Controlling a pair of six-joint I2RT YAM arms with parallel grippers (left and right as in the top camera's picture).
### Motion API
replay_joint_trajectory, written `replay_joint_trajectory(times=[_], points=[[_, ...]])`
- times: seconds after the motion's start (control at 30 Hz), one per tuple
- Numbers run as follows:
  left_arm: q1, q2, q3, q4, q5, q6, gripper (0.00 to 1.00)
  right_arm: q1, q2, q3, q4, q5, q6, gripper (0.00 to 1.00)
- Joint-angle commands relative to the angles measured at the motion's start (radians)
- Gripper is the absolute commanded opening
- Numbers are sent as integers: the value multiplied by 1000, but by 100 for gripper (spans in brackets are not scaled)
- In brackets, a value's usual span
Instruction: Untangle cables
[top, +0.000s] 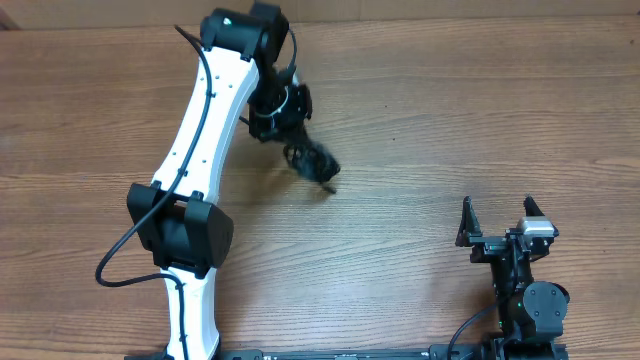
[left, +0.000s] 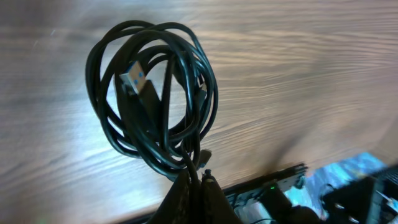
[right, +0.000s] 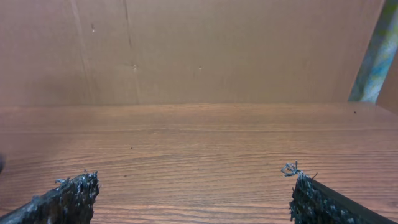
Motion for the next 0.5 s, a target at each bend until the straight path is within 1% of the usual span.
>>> replay_joint_trajectory(times=[0.0,0.03,0.1,0.17,0.23,0.3,0.47], points=[[-15,-16,74,-6,16,27,10,-2,-8,-8,5,6,-3,100],[-19,-16,77,-5,-31,24,13,-2,-8,-8,5,6,-3,100],[-31,-14,70,-6,-189,-26,17,-2,-8,-8,5,6,-3,100],[-47,-11,41,-6,-314,-100,17,-2,-8,-8,5,6,-3,100],[-62,-11,-5,-5,-391,-153,18,-2,-8,-8,5,6,-3,100],[-77,-11,-59,6,-432,-175,17,-2,-8,-8,5,6,-3,100],[-102,-11,-208,61,-415,-175,18,-2,-8,-8,5,6,-3,100]])
